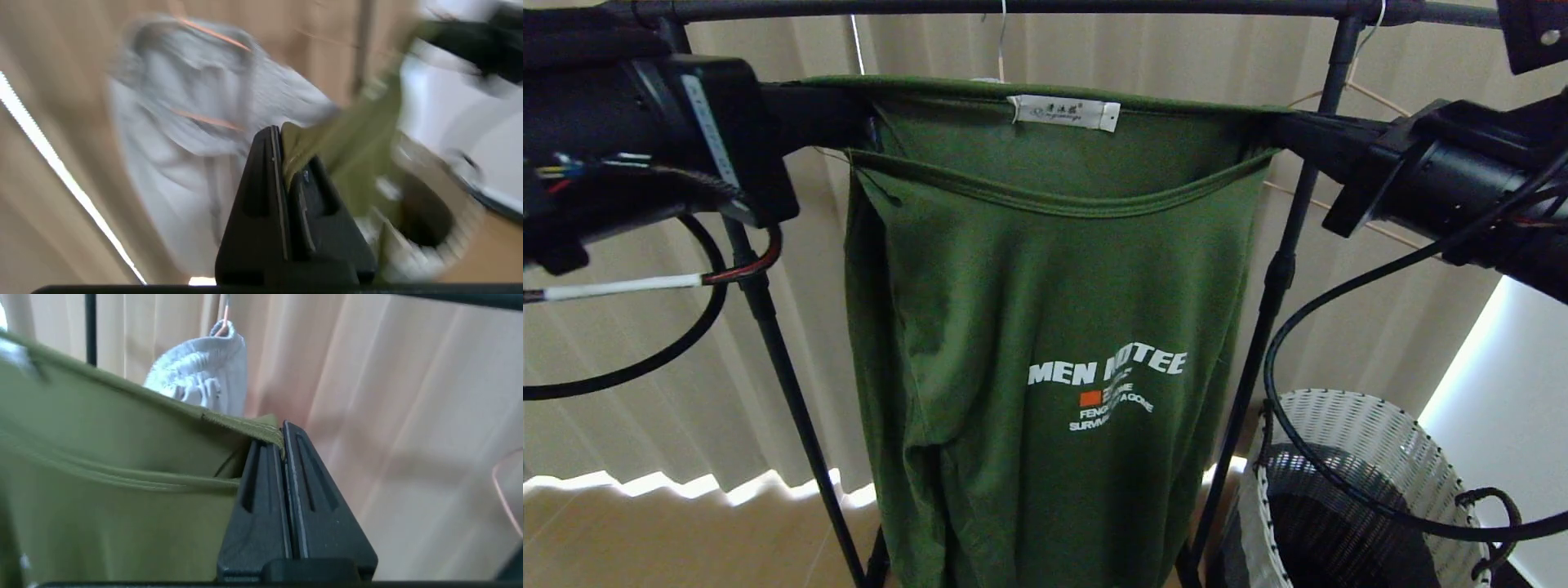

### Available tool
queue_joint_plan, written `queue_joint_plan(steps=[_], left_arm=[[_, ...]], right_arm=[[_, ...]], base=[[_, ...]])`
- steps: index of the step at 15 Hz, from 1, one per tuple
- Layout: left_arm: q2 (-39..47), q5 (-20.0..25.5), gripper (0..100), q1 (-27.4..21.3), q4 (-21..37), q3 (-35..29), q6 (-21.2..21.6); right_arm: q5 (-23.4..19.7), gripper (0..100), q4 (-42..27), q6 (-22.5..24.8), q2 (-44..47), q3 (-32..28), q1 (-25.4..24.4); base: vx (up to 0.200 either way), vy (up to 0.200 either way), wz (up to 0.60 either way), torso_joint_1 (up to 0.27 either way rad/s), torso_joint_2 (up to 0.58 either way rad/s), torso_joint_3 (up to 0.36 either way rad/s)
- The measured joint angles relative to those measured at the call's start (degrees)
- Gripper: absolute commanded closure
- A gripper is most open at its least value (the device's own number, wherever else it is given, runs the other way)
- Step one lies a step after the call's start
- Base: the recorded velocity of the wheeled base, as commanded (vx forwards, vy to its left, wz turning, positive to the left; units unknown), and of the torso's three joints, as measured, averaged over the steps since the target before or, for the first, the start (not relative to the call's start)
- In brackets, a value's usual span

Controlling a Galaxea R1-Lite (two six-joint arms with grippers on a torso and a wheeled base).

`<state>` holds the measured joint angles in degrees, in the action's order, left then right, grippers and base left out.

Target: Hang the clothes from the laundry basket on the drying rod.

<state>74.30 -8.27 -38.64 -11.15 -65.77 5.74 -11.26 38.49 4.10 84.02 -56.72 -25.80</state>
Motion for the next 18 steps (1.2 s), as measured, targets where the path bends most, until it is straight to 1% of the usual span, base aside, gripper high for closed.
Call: queue_joint_plan(steps=[1, 2, 6, 15, 18], left_arm=[[1.33, -1.94, 100, -0.02, -1.76, 0.00, -0.13], [2.46, -2.60, 100, -0.11, -2.45, 0.48, -0.13], [4.28, -2.65, 100, -0.33, -2.56, 2.62, -0.11], [4.45, -2.55, 100, -0.30, -3.07, 3.04, 0.11], [4.44, -2.60, 100, -0.27, -3.07, 3.10, 0.13]], right_arm=[[-0.01, 100, -1.67, -0.02, -1.41, 0.33, -0.05], [-0.06, 100, -2.80, -0.07, -2.90, 1.16, -0.06], [-0.11, 100, -3.27, -0.07, -5.72, 5.57, -0.22], [-0.09, 100, -3.40, -0.07, -6.29, 6.69, -0.20], [-0.09, 100, -4.69, -0.09, -6.38, 6.84, -0.20]], base=[[0.000, 0.000, 0.00, 0.000, 0.00, 0.000], [0.000, 0.000, 0.00, 0.000, 0.00, 0.000], [0.000, 0.000, 0.00, 0.000, 0.00, 0.000], [0.000, 0.000, 0.00, 0.000, 0.00, 0.000], [0.000, 0.000, 0.00, 0.000, 0.00, 0.000]])
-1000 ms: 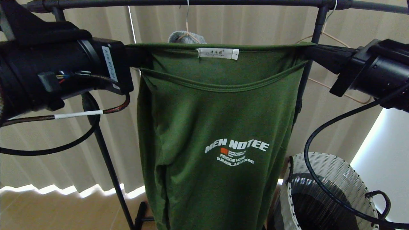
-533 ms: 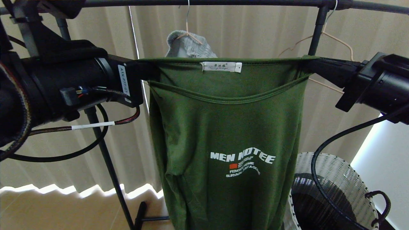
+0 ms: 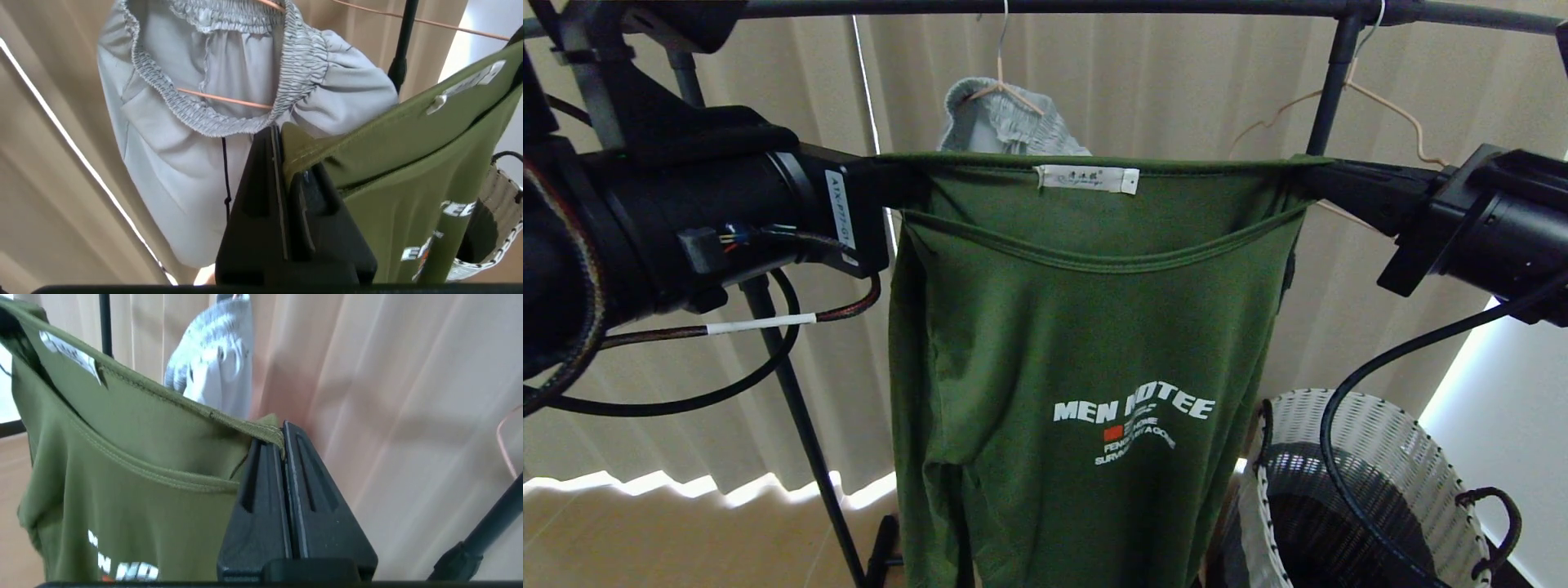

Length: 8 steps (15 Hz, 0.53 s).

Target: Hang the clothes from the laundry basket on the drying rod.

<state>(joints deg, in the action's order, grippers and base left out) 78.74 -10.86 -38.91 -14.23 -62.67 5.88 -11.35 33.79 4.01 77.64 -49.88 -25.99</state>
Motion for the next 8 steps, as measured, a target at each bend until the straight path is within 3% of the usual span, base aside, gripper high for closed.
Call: queue_joint_plan(steps=[8], left_arm=[[-0.05, -0.02, 100, -0.02, 0.00, 0.52, 0.00]], right_arm=[[0.05, 100, 0.22, 0.11, -0.22, 1.29, 0.00]], base=[[0.000, 0.000, 0.00, 0.000, 0.00, 0.000]])
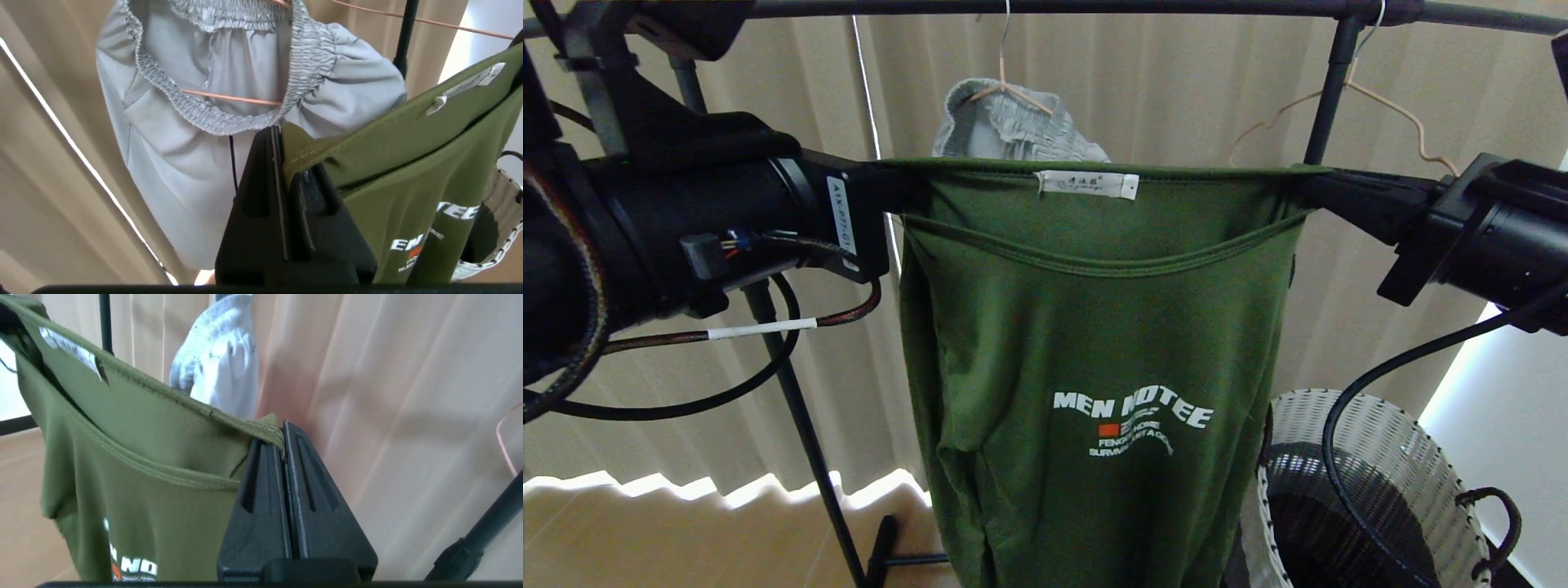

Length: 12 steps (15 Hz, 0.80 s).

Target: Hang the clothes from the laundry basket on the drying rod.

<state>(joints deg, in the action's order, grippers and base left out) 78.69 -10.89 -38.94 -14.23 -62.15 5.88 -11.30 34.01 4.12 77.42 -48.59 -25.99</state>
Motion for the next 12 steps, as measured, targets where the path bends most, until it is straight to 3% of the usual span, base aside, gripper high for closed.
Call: queue_joint_plan(steps=[5, 6, 12], left_arm=[[0.09, -0.66, 100, 0.13, -2.22, 2.72, -0.07], [0.16, -1.01, 100, 0.16, -2.19, 2.91, -0.07], [0.33, -3.95, 100, 0.51, -2.27, 4.63, 0.20]], right_arm=[[0.13, 100, 0.34, -0.11, -0.06, 2.18, 0.00], [0.24, 0, 0.41, -0.13, -0.11, 2.79, 0.00], [0.39, 0, 0.72, -0.32, -0.91, 5.42, 0.00]], base=[[0.000, 0.000, 0.00, 0.000, 0.00, 0.000], [0.000, 0.000, 0.00, 0.000, 0.00, 0.000], [0.000, 0.000, 0.00, 0.000, 0.00, 0.000]])
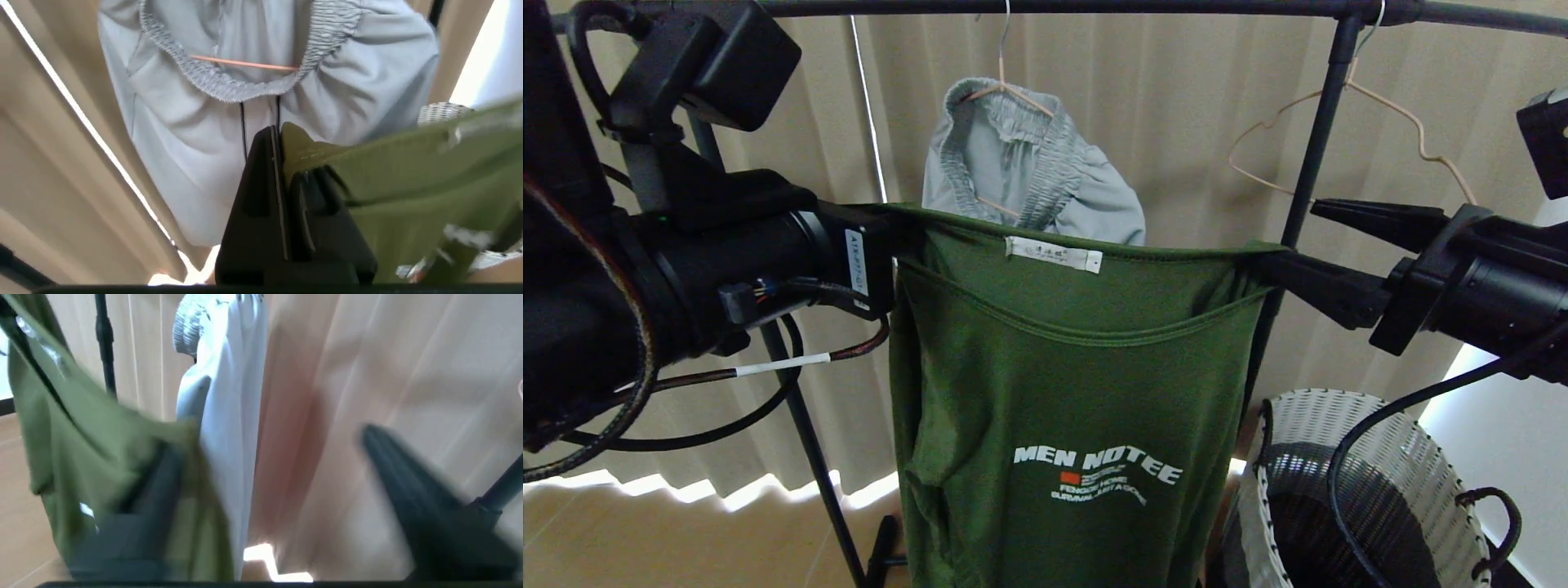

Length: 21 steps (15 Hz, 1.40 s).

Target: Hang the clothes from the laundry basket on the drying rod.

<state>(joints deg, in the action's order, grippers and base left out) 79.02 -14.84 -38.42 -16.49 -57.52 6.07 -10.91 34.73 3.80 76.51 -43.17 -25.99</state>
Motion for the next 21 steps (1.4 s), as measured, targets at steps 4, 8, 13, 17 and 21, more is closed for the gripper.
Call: queue_joint_plan(steps=[4, 8, 13, 17, 21], left_arm=[[0.48, -5.55, 100, 2.57, -0.12, 0.77, 0.02], [1.11, -7.33, 100, 5.24, -0.83, 1.15, -0.82], [2.84, -10.23, 100, 5.46, -6.30, 1.84, -1.37], [1.19, -9.92, 100, 5.50, -6.14, 5.49, -0.49], [-6.19, -5.57, 100, 7.50, -5.38, 12.12, 2.38]], right_arm=[[-0.61, 0, 4.44, -0.57, -1.43, 5.55, -0.13], [-0.68, 0, 8.05, -4.34, -2.65, 8.91, -1.24], [-0.59, 0, 7.41, -7.35, -7.44, 12.98, -7.17], [4.05, 0, 0.93, -2.69, -9.84, 15.52, -0.16], [16.13, 0, -4.22, 1.12, -15.52, 21.92, 6.73]], base=[[0.000, 0.000, 0.00, 0.000, 0.00, 0.000], [0.000, 0.000, 0.00, 0.000, 0.00, 0.000], [0.000, 0.000, 0.00, 0.000, 0.00, 0.000], [0.000, 0.000, 0.00, 0.000, 0.00, 0.000], [0.000, 0.000, 0.00, 0.000, 0.00, 0.000]])
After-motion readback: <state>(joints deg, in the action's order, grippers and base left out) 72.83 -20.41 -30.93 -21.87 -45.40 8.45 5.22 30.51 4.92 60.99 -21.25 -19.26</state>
